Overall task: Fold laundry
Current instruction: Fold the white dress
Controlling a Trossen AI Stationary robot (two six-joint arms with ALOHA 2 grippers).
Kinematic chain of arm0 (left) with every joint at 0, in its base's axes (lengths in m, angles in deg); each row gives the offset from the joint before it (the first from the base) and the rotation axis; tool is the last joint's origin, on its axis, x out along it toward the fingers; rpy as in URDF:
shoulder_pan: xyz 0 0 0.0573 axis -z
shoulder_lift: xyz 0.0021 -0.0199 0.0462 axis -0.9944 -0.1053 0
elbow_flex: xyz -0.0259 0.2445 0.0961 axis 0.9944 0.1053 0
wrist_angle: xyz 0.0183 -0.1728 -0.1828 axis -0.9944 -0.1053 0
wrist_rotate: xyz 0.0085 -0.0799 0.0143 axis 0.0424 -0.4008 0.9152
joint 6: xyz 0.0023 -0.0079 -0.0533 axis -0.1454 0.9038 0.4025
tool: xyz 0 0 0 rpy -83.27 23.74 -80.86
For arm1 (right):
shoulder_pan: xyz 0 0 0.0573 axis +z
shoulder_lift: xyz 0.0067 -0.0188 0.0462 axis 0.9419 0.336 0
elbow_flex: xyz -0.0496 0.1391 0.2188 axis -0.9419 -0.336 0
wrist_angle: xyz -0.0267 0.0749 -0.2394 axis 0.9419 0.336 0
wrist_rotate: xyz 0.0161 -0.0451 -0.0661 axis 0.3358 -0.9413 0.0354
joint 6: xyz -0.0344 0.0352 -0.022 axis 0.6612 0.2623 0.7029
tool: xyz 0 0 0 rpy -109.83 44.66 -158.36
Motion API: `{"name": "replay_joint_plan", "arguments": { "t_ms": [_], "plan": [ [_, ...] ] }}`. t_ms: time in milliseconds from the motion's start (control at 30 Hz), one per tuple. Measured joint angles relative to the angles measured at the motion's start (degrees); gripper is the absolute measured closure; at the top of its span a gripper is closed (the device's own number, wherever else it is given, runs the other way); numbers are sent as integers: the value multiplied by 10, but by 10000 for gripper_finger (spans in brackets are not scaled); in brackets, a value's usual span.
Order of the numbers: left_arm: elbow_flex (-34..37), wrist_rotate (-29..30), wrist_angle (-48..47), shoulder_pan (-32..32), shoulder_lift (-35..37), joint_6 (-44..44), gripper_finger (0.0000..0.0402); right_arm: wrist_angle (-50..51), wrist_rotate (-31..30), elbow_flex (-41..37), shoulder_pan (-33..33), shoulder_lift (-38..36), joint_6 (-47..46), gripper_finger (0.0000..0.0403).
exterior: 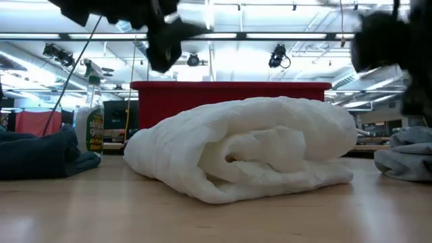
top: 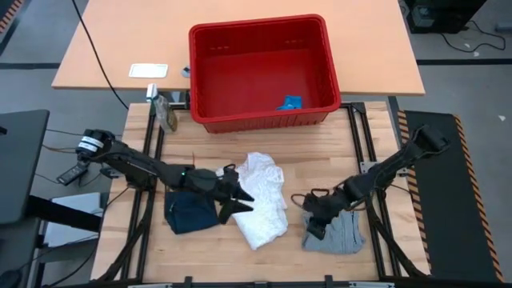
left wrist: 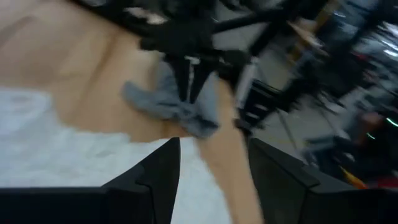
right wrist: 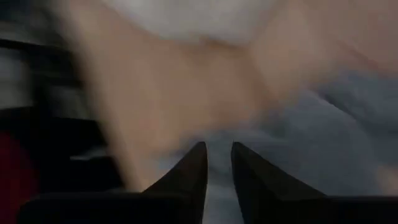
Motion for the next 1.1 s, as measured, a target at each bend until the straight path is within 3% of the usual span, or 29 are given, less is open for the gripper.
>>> {"name": "replay_joint_plan", "arguments": {
  "t_ms": [167, 267, 333, 500, 600, 700, 767, 833, 933, 1100],
  "plan": [
    [0, 62, 0, 3, -34, 108, 210, 89, 28, 2, 45, 64, -56, 332],
    [0, -7, 22, 3, -46, 135, 210, 79, 84, 2, 100, 71, -132, 338],
    [-1, -58, 22, 12, -47, 122, 210, 74, 84, 3, 134, 58, -190, 342],
    [0, -36, 18, 29, -48, 91, 210, 68, -36, 31, 179, 5, -249, 344],
    [-13, -29, 5, 32, -55, -22, 210, 79, -167, 33, 162, -21, -251, 344],
    [-55, -30, -62, 44, -78, -154, 209, 80, -330, 34, 135, -32, -197, 344],
    [-97, -31, -88, 47, -104, -198, 205, 56, -390, 34, 115, -31, -115, 344],
    [-142, -30, -119, 46, -131, -216, 197, 12, -382, 34, 90, -23, -3, 342],
    [-203, -30, -162, 46, -179, -231, 178, -38, -318, 34, 63, -3, 128, 331],
    [-251, -57, -260, 43, -202, -213, 145, -156, -261, 34, 44, 45, 242, 290]
  ]
}}
